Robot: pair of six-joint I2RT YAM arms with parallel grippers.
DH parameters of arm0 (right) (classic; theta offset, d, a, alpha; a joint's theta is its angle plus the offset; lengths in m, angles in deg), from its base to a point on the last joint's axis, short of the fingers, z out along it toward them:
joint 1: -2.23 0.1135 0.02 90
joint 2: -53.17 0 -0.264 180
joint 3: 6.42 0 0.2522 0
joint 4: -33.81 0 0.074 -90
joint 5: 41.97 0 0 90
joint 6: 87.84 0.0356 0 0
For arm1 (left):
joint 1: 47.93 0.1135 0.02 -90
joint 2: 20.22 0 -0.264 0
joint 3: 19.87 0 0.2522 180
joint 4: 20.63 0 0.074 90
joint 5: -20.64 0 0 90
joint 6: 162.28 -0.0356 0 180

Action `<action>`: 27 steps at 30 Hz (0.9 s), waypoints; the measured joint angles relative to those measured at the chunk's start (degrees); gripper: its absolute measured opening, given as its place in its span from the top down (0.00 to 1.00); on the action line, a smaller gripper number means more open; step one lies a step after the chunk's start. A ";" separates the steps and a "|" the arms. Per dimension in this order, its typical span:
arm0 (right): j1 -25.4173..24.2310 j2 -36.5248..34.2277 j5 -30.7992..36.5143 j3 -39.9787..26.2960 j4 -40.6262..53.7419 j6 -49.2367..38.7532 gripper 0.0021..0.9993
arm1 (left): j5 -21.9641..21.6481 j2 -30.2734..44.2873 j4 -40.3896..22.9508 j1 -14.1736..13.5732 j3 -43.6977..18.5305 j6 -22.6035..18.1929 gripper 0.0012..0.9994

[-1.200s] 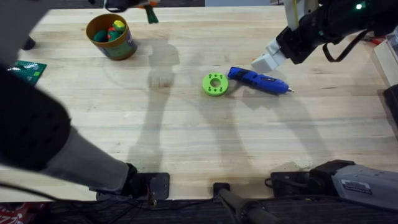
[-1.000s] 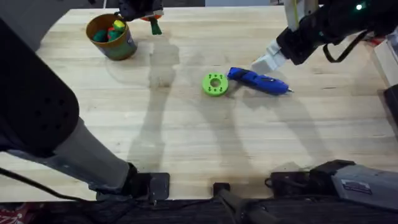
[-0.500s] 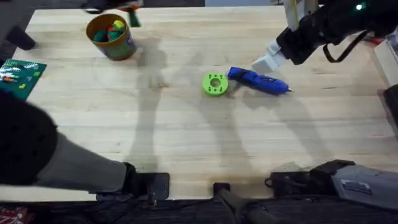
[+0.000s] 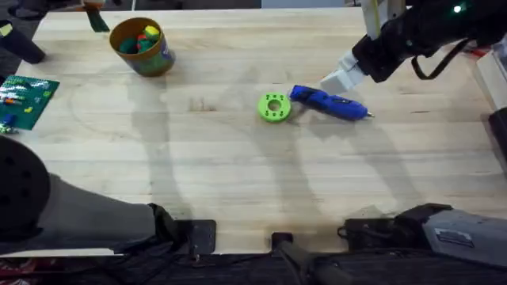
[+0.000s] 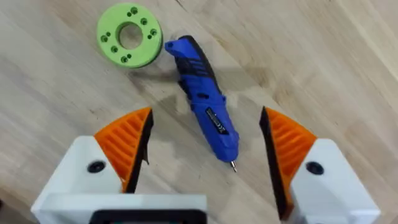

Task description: Pick up the gripper from the table and insert it into the empty holder that is missing its gripper. Then pick up a screw, insert it into the mounting hole, and use the screwdriver to tighten it. Finally, clean up the table by picking up the vegetable and placing it into the bucket.

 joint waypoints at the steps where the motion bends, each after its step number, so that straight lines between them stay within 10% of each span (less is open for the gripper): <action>1: 0.00 0.00 0.00 0.00 0.02 0.00 0.02 | 0.35 0.30 1.23 0.13 0.00 -0.48 0.97; 27: 0.00 -0.02 0.00 0.00 0.04 0.00 0.02 | 2.07 16.50 10.85 1.20 -0.04 0.33 0.98</action>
